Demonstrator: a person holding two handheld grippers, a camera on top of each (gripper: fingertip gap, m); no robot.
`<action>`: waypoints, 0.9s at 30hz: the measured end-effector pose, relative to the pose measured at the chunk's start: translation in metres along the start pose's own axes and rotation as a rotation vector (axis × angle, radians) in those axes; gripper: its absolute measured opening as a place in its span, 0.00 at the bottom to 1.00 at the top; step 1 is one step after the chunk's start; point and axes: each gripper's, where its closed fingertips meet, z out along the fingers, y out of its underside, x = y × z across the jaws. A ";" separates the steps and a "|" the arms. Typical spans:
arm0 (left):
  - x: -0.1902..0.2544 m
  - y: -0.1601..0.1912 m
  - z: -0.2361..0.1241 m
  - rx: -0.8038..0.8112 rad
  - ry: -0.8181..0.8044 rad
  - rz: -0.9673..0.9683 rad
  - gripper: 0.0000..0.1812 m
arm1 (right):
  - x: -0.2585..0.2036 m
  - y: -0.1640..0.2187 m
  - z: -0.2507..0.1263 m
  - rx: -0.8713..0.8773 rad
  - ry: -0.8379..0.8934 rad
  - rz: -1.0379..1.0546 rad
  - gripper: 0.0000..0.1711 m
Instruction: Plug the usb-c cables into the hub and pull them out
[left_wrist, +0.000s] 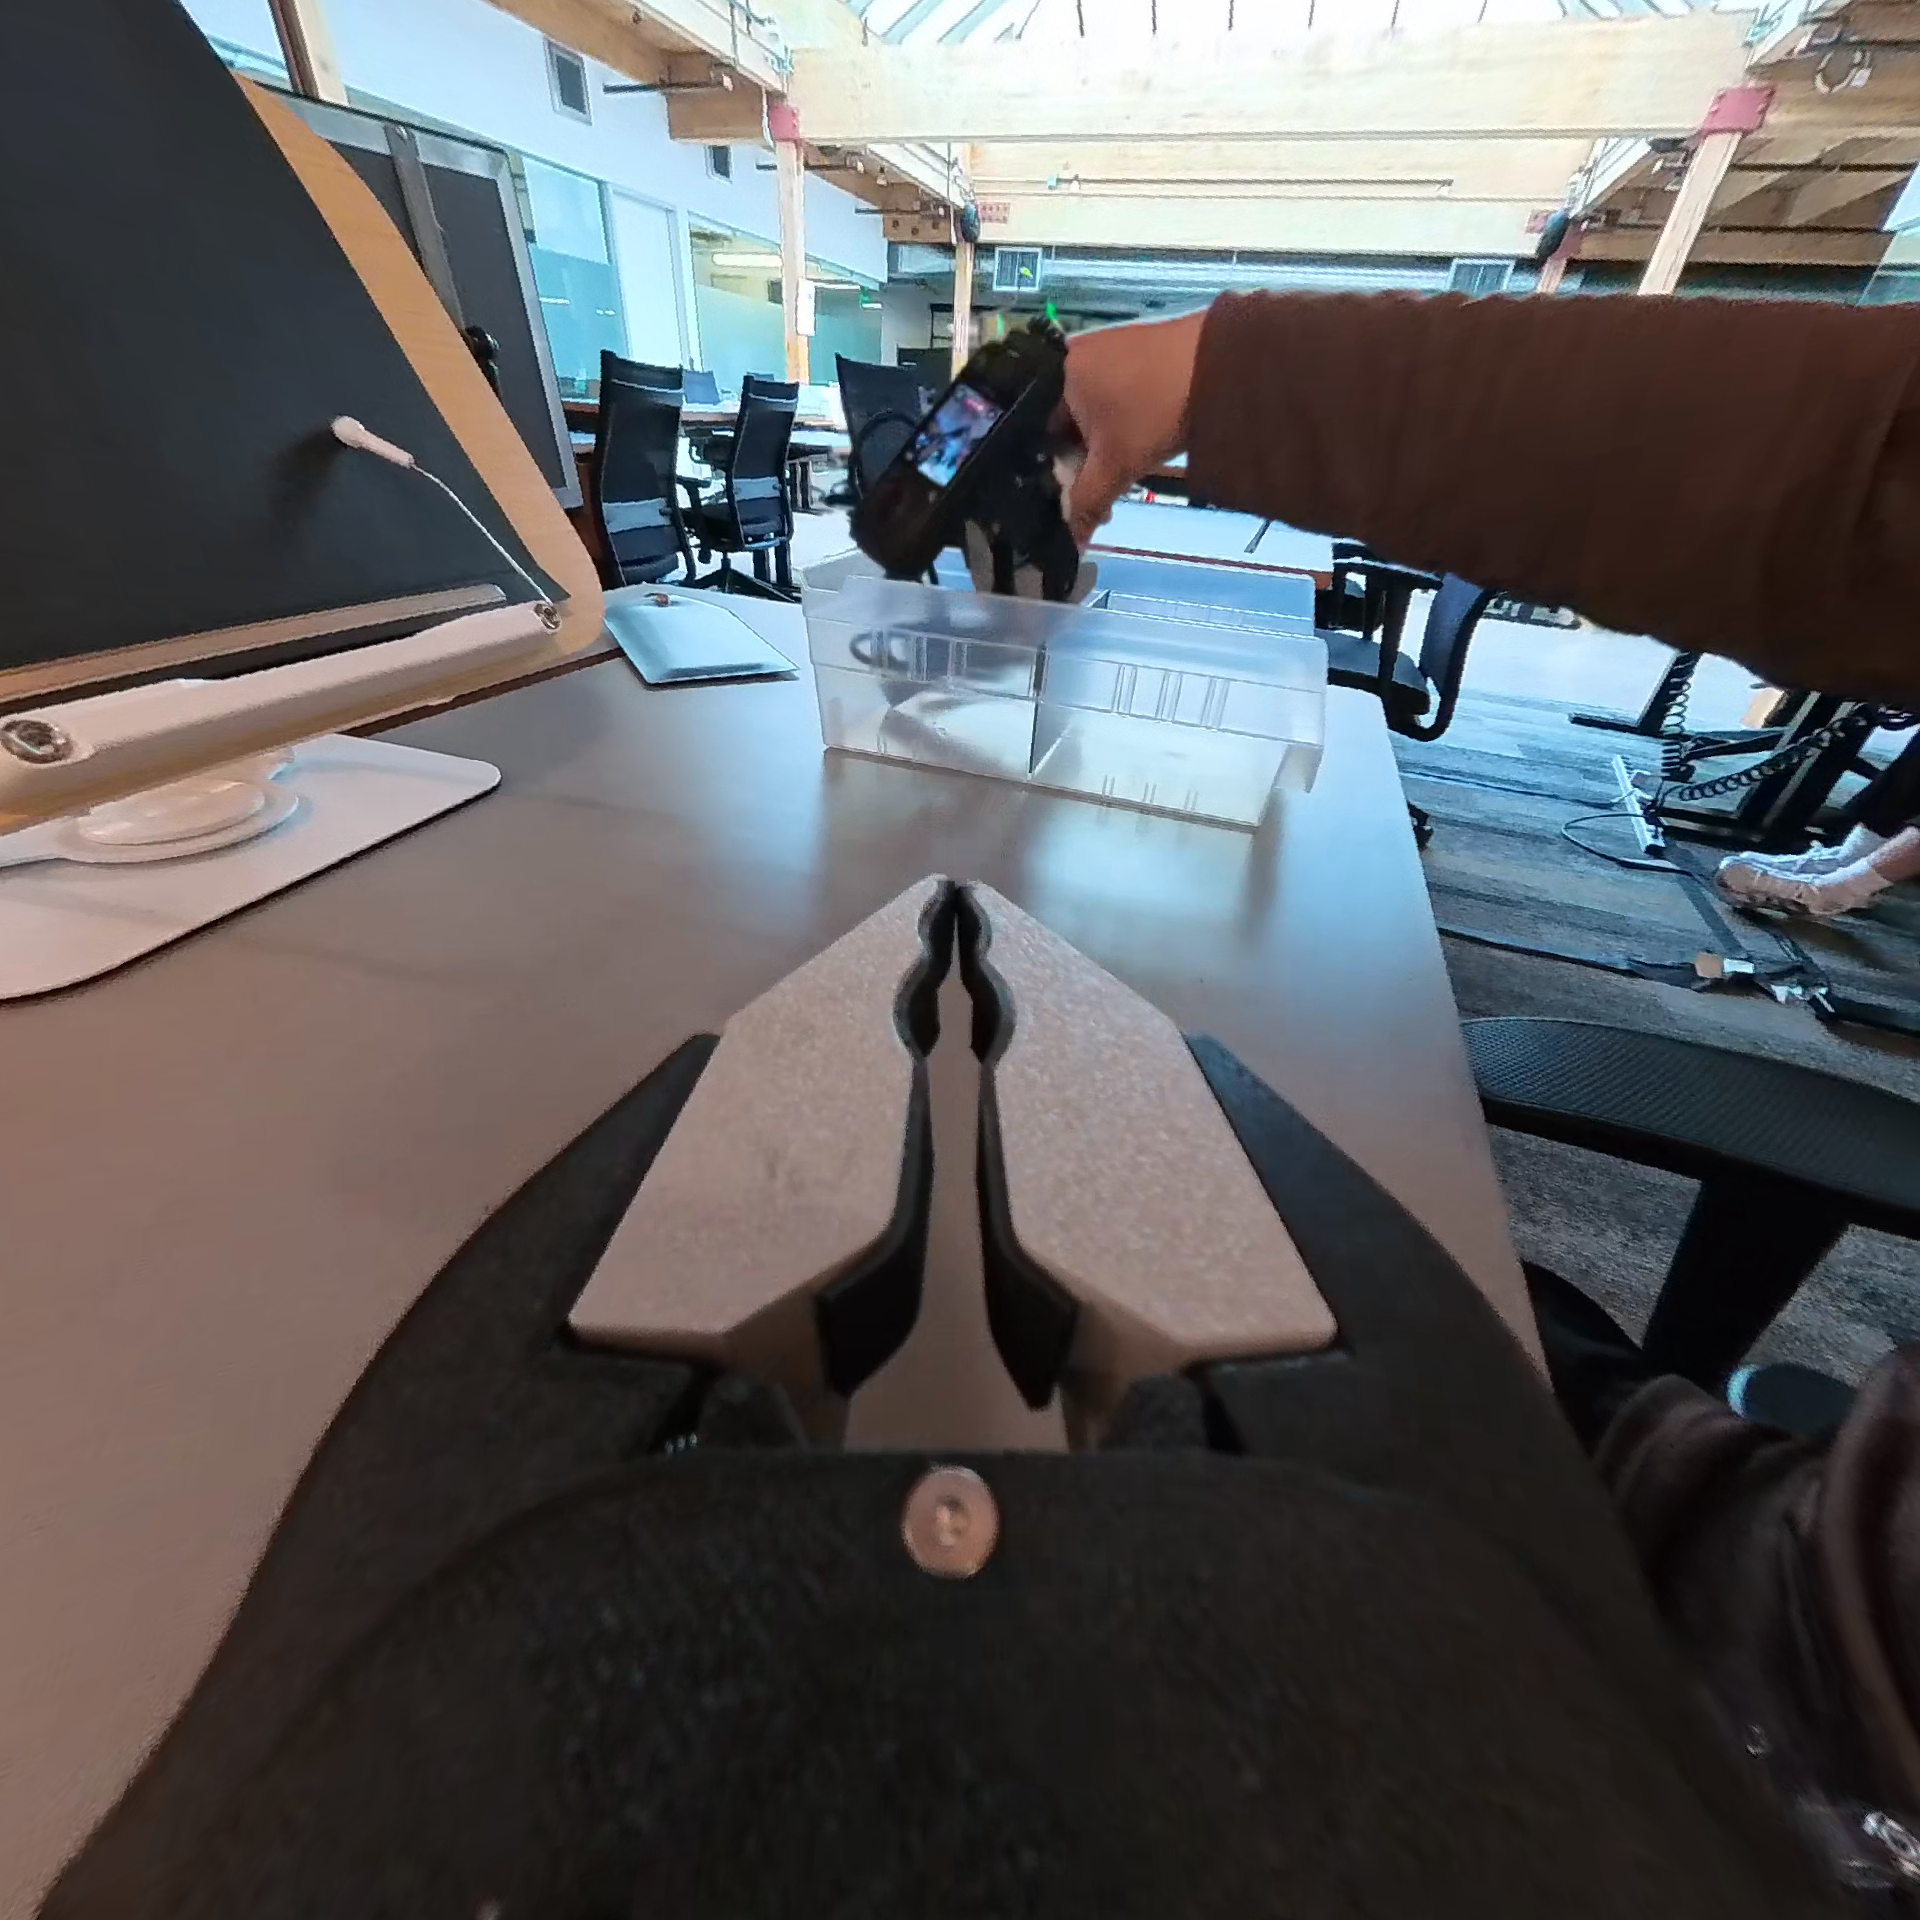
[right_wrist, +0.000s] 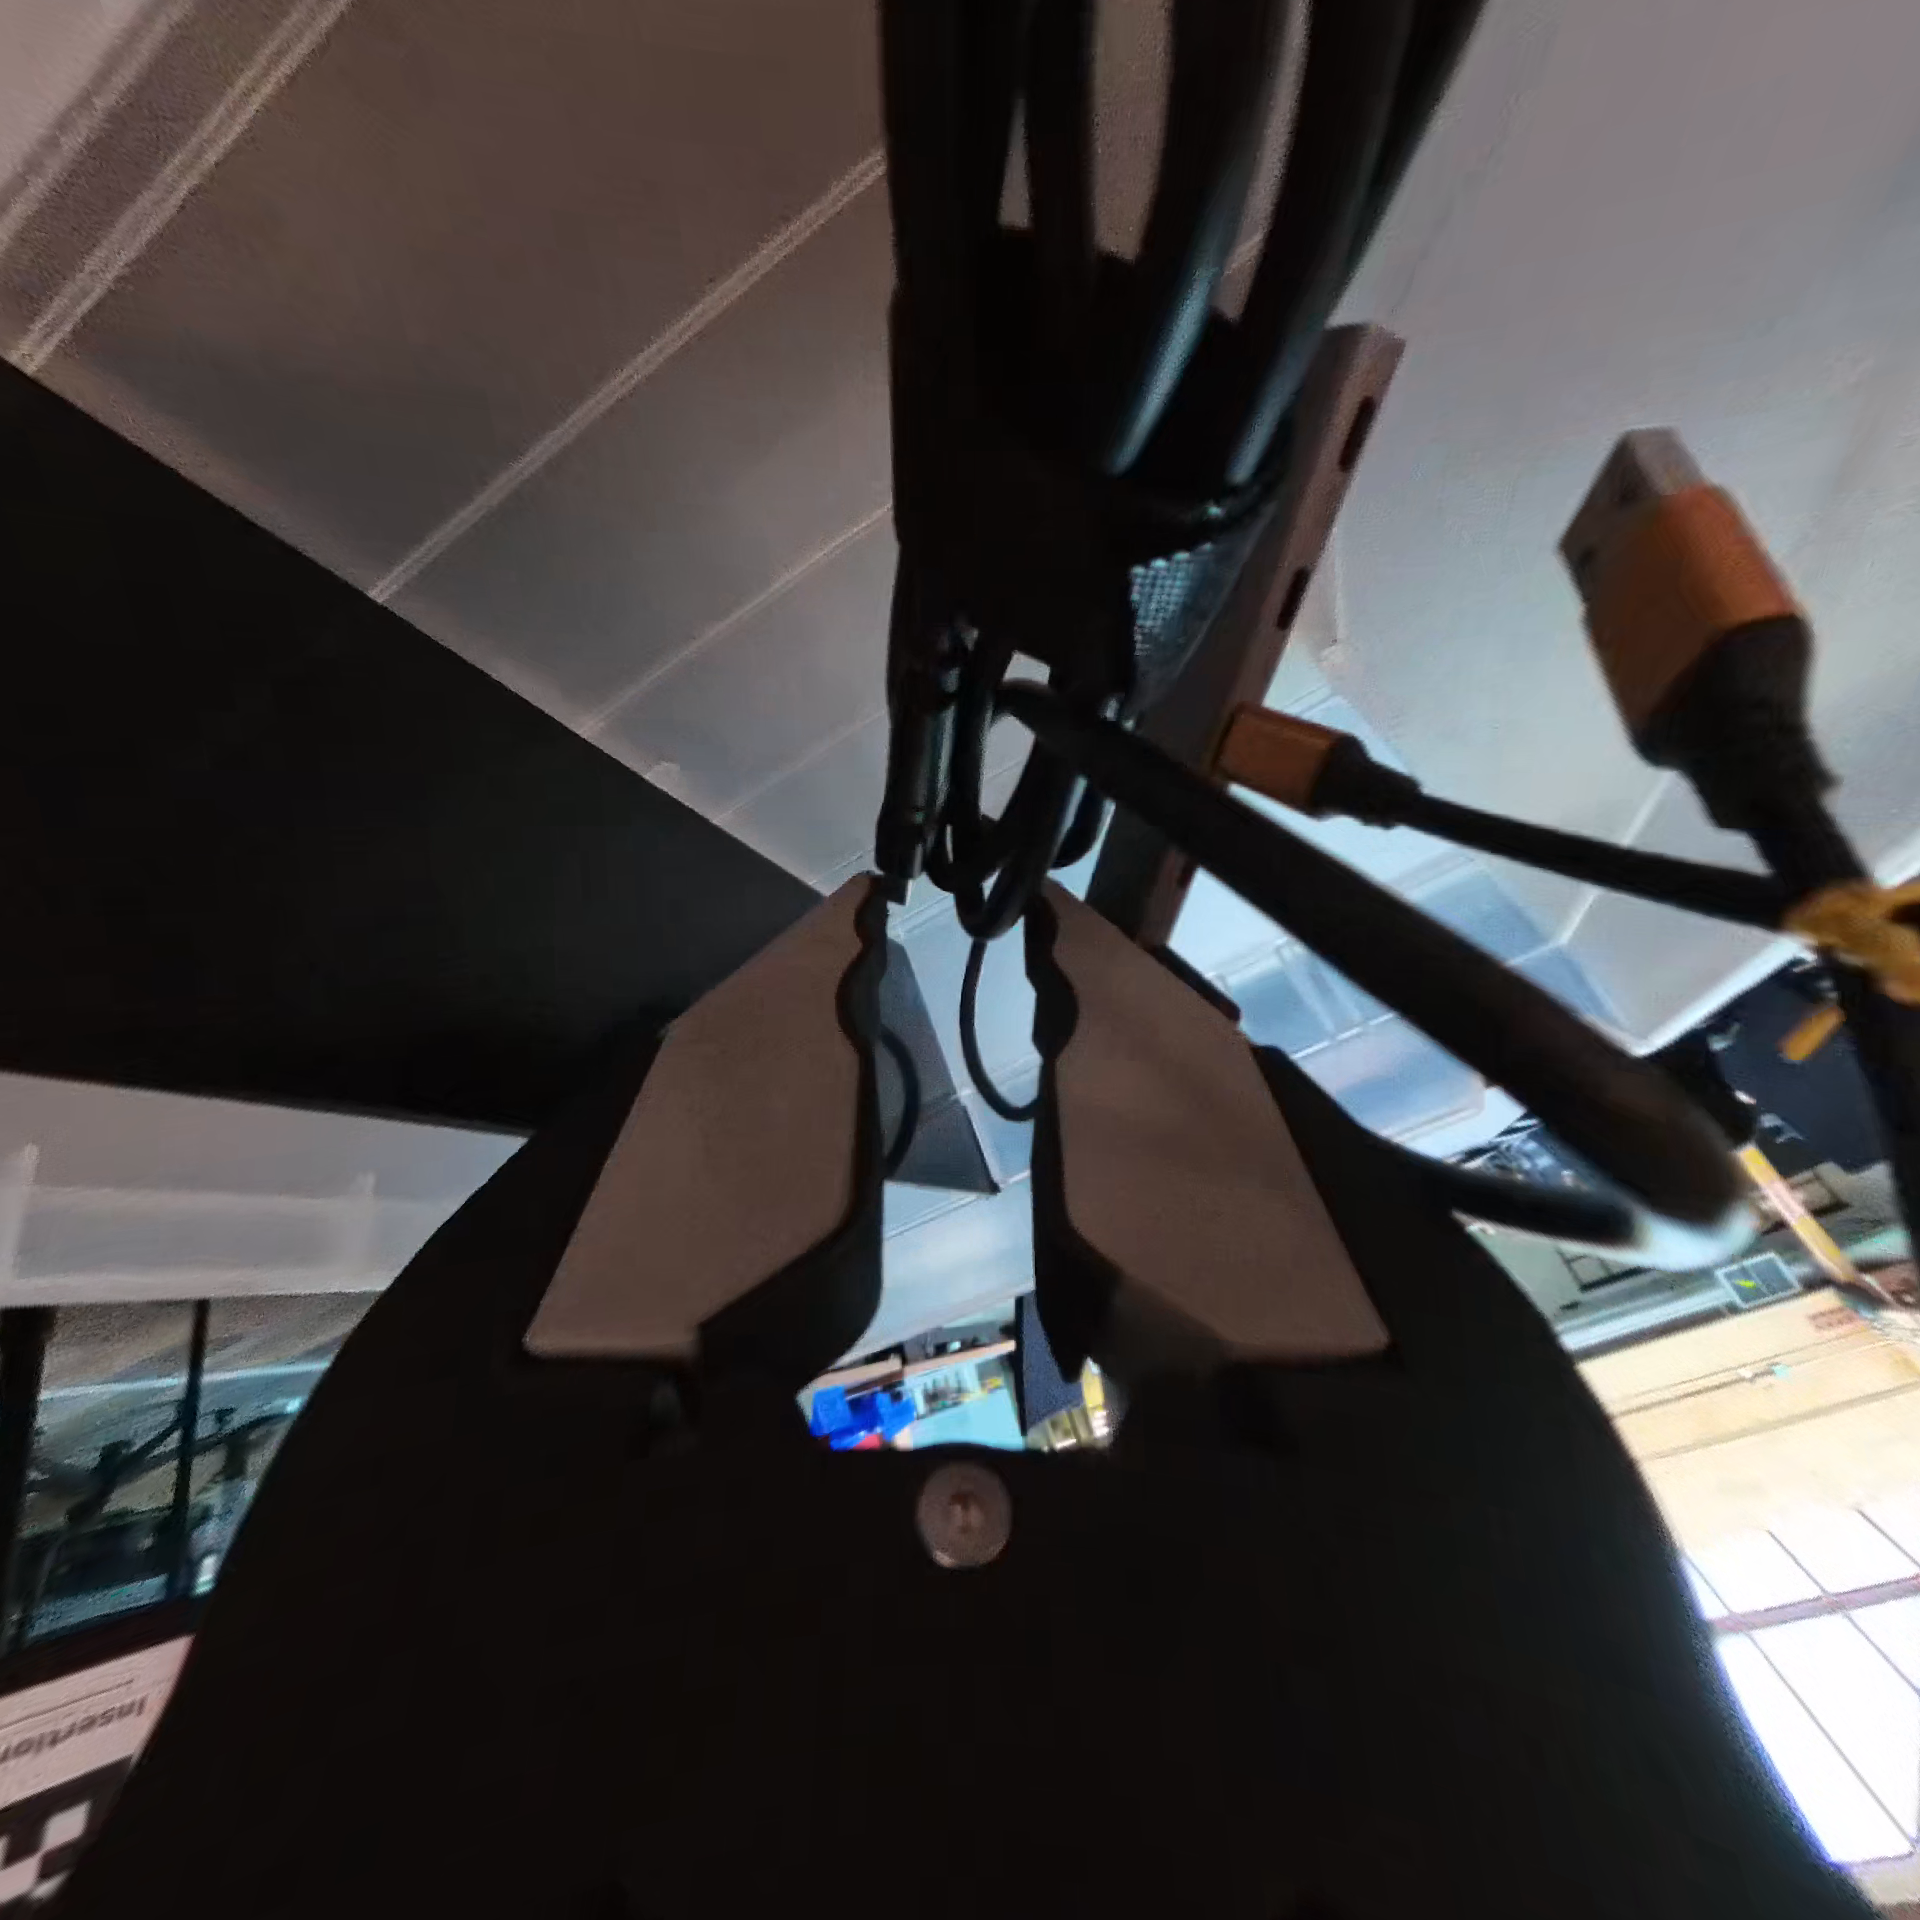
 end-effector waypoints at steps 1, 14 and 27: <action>0.000 0.001 0.001 -0.005 0.001 0.003 0.00 | -0.001 0.002 0.000 -0.005 -0.012 0.005 0.15; 0.006 0.002 0.001 -0.016 0.011 0.027 0.00 | 0.012 0.042 -0.085 0.469 -0.042 0.302 0.32; 0.010 -0.007 -0.001 0.060 0.032 0.054 0.00 | -0.190 -0.140 -0.280 1.444 -0.393 0.279 0.37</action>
